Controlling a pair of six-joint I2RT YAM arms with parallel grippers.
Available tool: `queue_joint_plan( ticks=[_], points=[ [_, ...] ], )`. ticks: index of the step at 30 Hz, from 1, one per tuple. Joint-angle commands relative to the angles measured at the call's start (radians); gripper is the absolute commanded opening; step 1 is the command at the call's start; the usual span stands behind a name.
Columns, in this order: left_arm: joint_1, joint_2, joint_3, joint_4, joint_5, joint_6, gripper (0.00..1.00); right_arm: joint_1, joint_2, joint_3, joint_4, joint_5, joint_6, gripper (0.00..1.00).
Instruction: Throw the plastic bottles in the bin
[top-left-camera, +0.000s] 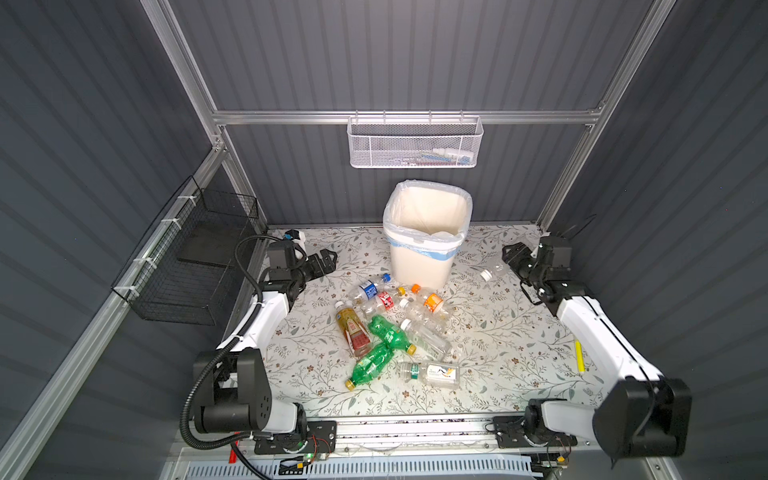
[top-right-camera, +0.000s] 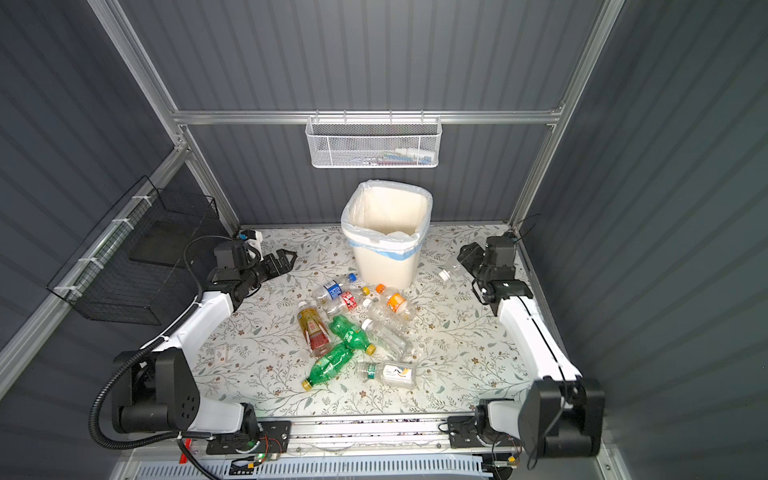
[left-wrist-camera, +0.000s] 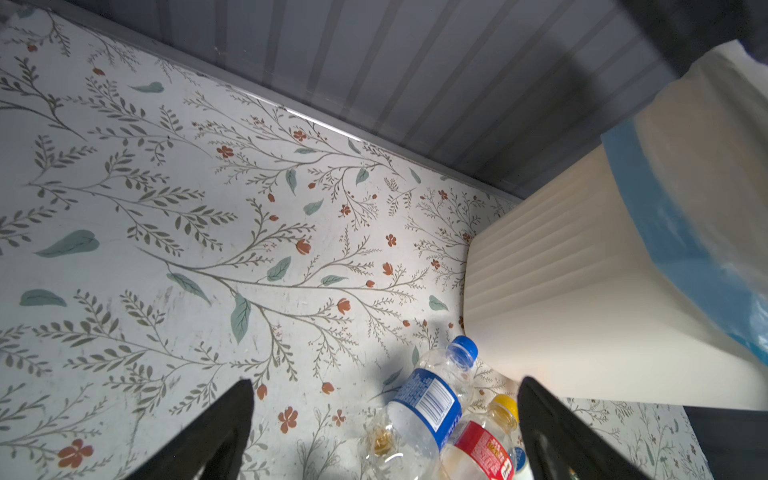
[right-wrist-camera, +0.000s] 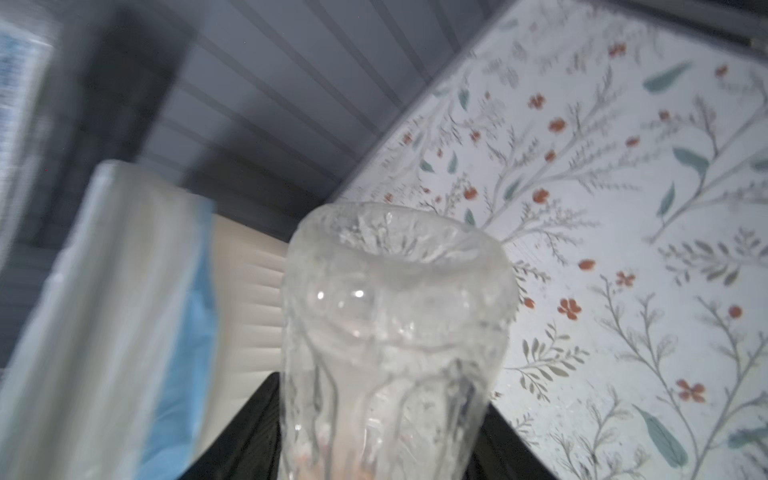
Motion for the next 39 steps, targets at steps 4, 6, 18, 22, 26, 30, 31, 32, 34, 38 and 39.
queue_joint_plan(
  ticks=[4,6,18,22,26,30,31,32,34,38,39],
  points=[
    [0.006,-0.049,-0.036,0.027,0.023,-0.009,0.99,-0.008,-0.315,-0.087,0.227,-0.012,-0.318,0.61],
    [0.006,-0.056,-0.046,0.054,0.067,-0.005,0.99,-0.008,-0.422,-0.15,0.36,-0.011,-0.375,0.61],
    [0.005,-0.17,-0.165,0.168,0.091,-0.026,0.98,-0.007,-0.493,-0.182,0.951,0.015,-0.364,0.6],
    [0.004,-0.237,-0.2,0.131,0.074,-0.015,0.97,0.037,-0.221,0.089,0.868,-0.148,-0.28,0.6],
    [-0.008,-0.296,-0.21,0.009,0.039,0.007,0.97,0.202,0.162,0.703,0.109,-0.298,-0.452,0.65],
    [-0.025,-0.372,-0.221,-0.128,-0.003,0.029,0.98,0.239,0.415,1.079,-0.402,-0.219,-0.511,0.99],
    [-0.033,-0.395,-0.221,-0.168,-0.016,0.032,0.99,0.237,0.394,1.021,-0.355,-0.177,-0.505,0.99],
    [-0.044,-0.42,-0.221,-0.202,-0.031,0.032,0.99,0.231,0.35,0.937,-0.278,-0.134,-0.488,0.99],
    [-0.062,-0.455,-0.216,-0.271,-0.053,0.023,1.0,0.196,0.28,0.832,-0.17,-0.119,-0.44,0.99],
    [-0.139,-0.484,-0.199,-0.388,-0.126,-0.018,0.99,0.112,0.178,0.695,-0.092,-0.118,-0.355,0.99],
    [-0.167,-0.481,-0.202,-0.406,-0.141,-0.036,0.99,0.089,0.145,0.645,-0.072,-0.113,-0.331,0.99]
  ],
)
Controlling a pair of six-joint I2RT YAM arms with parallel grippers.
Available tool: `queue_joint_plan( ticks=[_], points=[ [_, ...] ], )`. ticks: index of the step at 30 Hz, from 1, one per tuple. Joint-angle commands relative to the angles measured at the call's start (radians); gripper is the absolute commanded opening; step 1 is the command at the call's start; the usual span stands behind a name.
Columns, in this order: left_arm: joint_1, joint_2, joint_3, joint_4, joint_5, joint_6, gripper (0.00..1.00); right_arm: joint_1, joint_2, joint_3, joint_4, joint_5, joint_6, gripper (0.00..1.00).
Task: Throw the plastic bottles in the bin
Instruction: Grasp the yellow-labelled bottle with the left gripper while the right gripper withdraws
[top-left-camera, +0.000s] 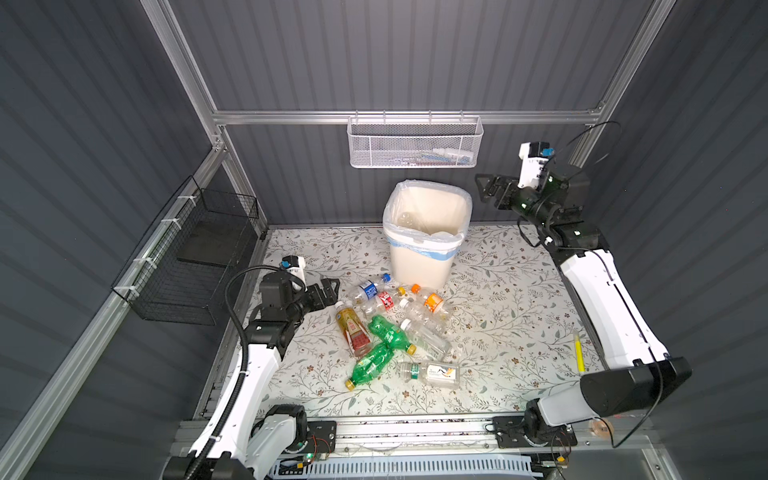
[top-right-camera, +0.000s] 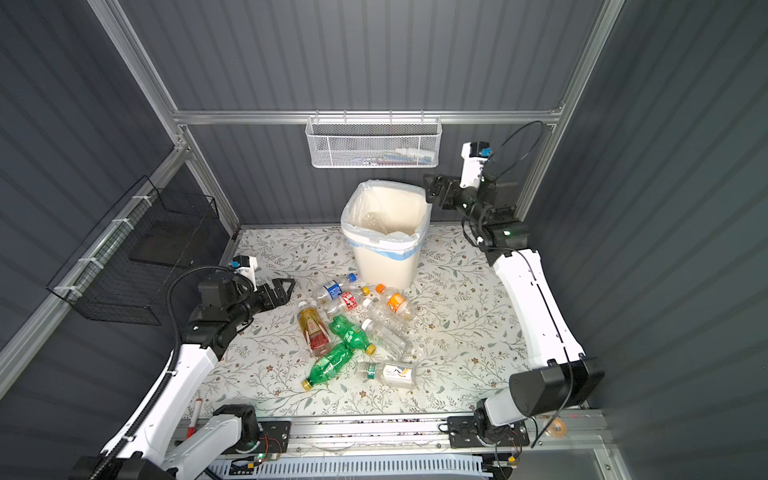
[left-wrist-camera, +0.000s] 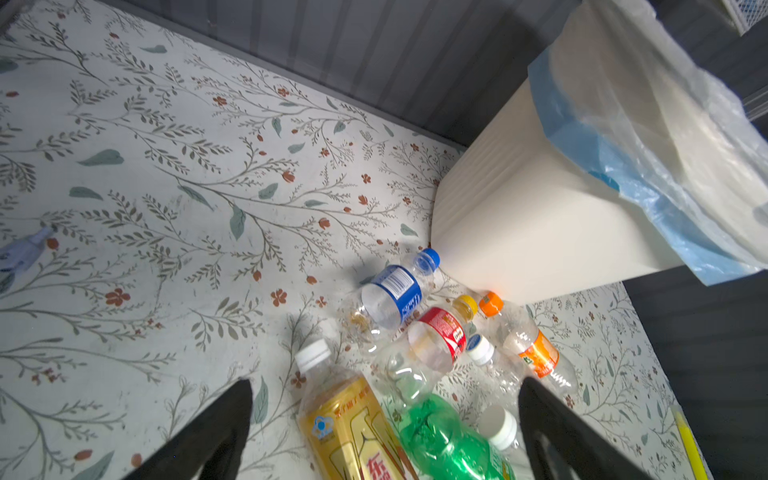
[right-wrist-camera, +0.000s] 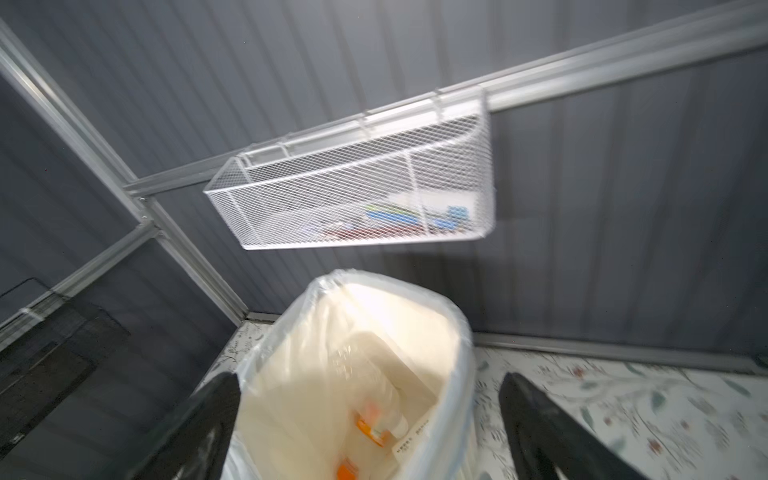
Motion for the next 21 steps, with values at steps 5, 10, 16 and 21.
queue_joint_plan(
  ticks=[5,10,16,21],
  points=[
    [-0.12,0.016,-0.07,-0.106,-0.081,-0.158,1.0,-0.174,-0.26,-0.314,0.151,0.059,0.184,0.99],
    [-0.181,0.093,-0.117,-0.077,-0.078,-0.231,0.99,-0.266,-0.351,-0.465,0.099,0.053,0.221,0.99],
    [-0.241,0.24,-0.134,-0.03,-0.061,-0.263,0.97,-0.315,-0.386,-0.568,0.083,0.047,0.253,0.99],
    [-0.245,0.334,-0.121,-0.013,-0.056,-0.266,0.92,-0.318,-0.367,-0.584,0.085,0.04,0.271,0.99]
  ],
)
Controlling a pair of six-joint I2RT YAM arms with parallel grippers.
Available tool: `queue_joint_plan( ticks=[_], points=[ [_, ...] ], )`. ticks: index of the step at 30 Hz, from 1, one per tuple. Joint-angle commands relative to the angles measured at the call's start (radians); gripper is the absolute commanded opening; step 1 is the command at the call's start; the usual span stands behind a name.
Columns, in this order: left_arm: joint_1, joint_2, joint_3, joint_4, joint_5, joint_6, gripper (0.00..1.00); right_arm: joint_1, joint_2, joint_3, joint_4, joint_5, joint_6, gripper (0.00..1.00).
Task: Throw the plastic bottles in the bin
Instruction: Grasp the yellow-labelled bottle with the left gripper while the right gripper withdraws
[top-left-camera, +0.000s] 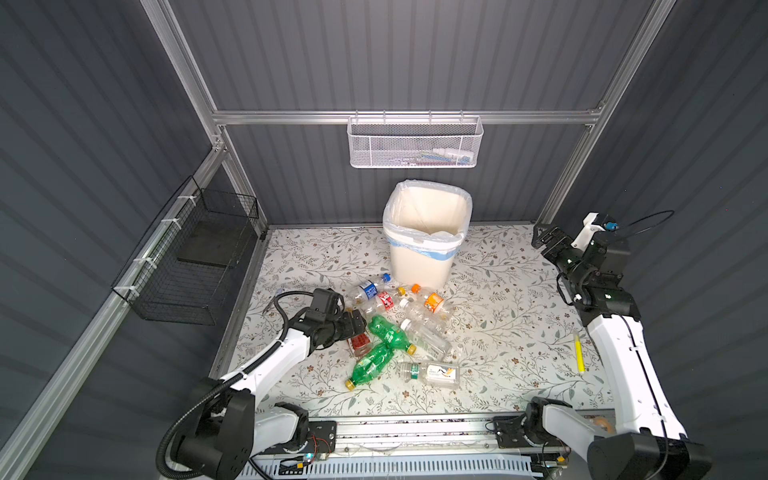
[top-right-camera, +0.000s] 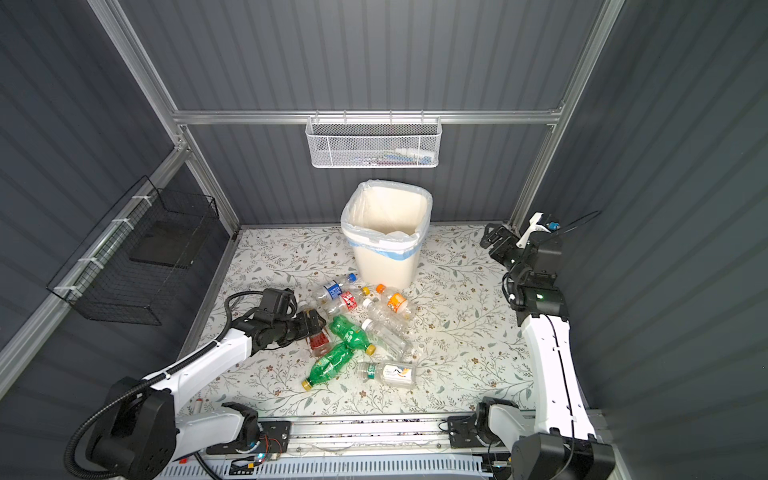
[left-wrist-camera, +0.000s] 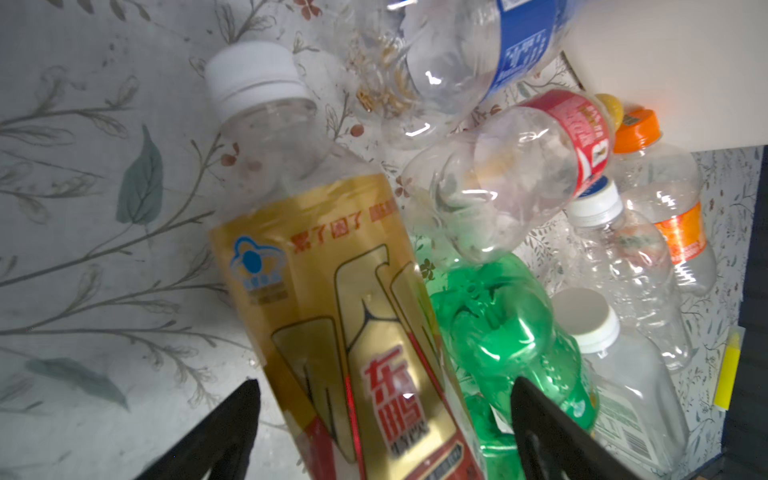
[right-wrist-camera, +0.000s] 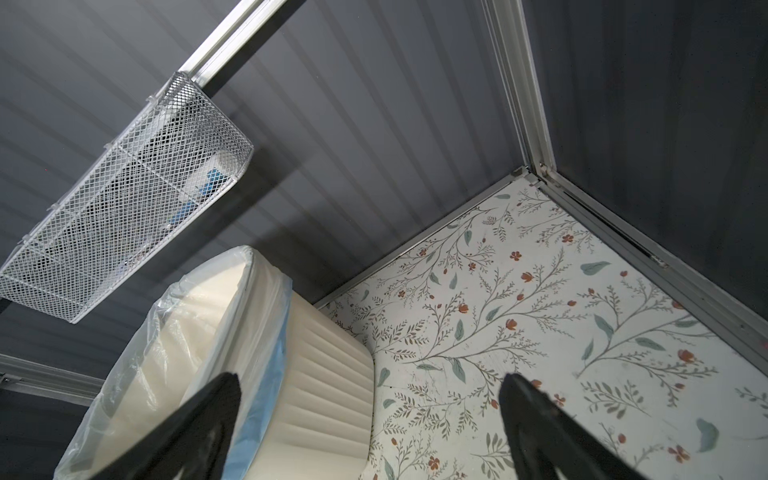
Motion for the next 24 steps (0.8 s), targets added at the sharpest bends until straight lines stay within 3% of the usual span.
queue_joint_plan(
  ticks=[1,6,14,24],
  points=[
    [-0.003,0.049,0.001,0.008,0.003,-0.011,0.92,-0.003,0.003,-0.003,0.018,-0.008,0.028,0.99],
    [-0.003,0.113,0.016,0.014,-0.035,0.007,0.88,-0.005,0.008,-0.031,0.047,-0.004,0.052,0.99],
    [-0.002,0.103,0.053,0.025,-0.081,0.017,0.61,-0.008,0.013,-0.05,0.043,-0.001,0.055,0.99],
    [-0.002,-0.181,0.117,0.065,-0.223,0.139,0.57,-0.008,0.035,-0.141,0.007,-0.043,-0.016,0.99]
  ],
)
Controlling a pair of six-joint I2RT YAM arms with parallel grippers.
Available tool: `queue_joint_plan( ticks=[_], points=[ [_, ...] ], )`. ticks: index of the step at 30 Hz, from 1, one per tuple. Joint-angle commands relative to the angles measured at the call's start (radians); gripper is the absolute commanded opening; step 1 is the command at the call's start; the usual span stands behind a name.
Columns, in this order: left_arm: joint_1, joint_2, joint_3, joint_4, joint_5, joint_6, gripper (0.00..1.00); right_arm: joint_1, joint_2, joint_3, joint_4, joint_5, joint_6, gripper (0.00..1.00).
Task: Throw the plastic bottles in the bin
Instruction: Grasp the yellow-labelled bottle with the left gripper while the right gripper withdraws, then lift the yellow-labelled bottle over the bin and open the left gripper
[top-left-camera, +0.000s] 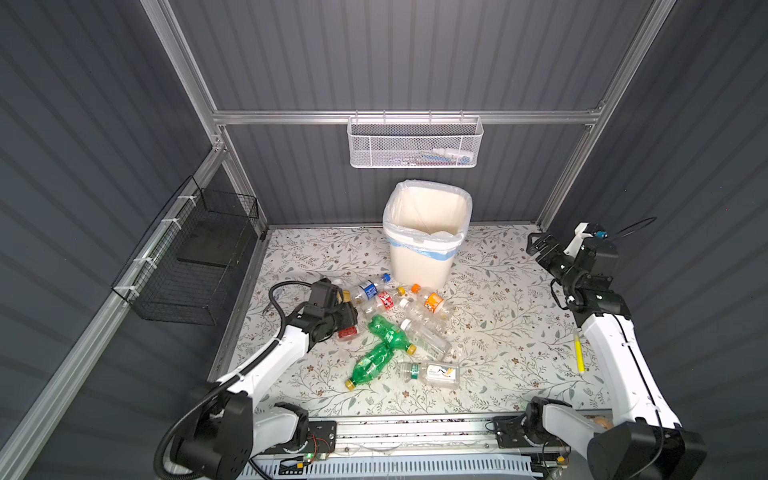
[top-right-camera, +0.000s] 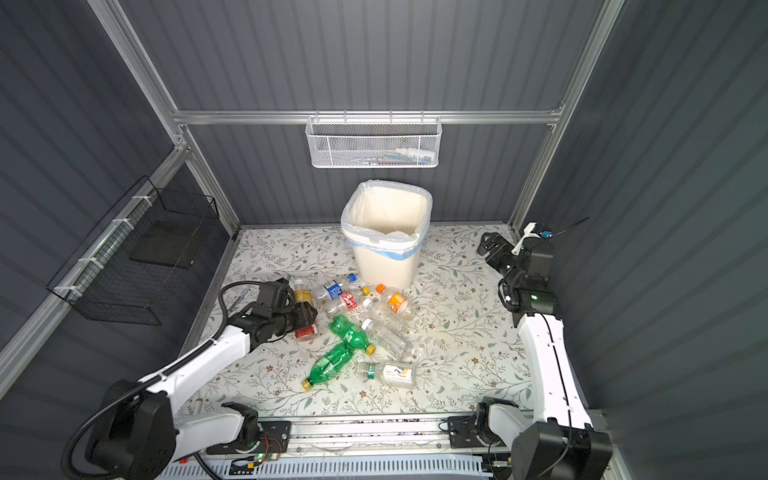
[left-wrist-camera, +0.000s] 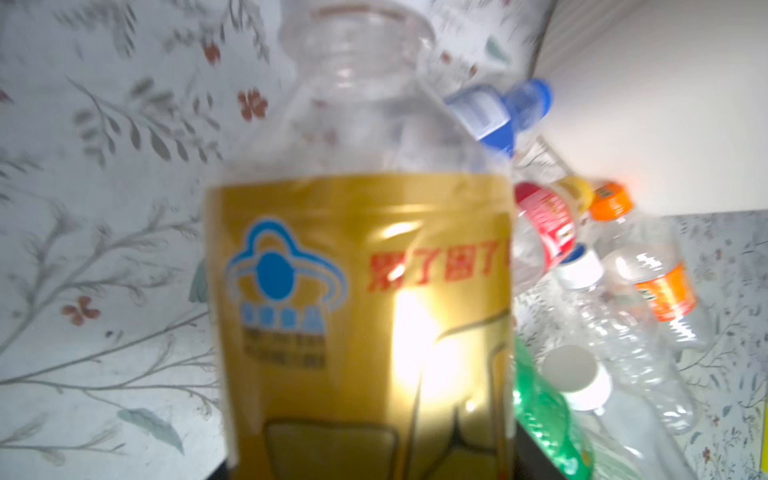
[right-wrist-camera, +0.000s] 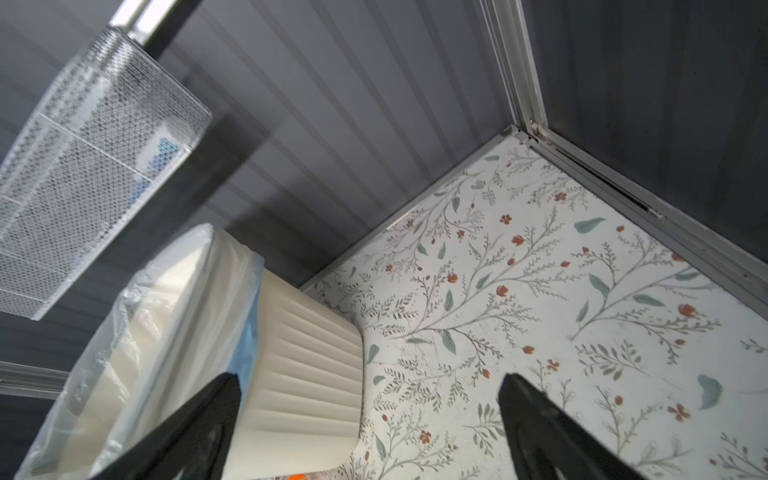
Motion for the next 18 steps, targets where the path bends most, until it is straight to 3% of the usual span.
queue_joint_plan(
  ticks=[1,5,11,15,18],
  points=[
    [-0.002,-0.119,0.071,0.061,-0.095,0.113,0.57,-0.003,0.01,-0.061,0.001,-0.038,-0.033,0.99],
    [-0.002,-0.233,0.1,0.186,-0.145,0.281,0.58,-0.004,0.048,-0.118,0.036,-0.048,-0.035,0.99],
    [-0.002,-0.319,0.131,0.548,-0.098,0.495,0.58,-0.003,0.07,-0.151,0.057,-0.06,-0.037,0.98],
    [-0.002,-0.246,0.222,0.851,0.016,0.546,0.59,-0.002,0.057,-0.158,0.075,-0.081,-0.008,0.98],
    [-0.002,-0.063,0.434,0.915,0.171,0.484,0.61,0.009,0.038,-0.161,0.087,-0.085,0.002,0.98]
  ],
)
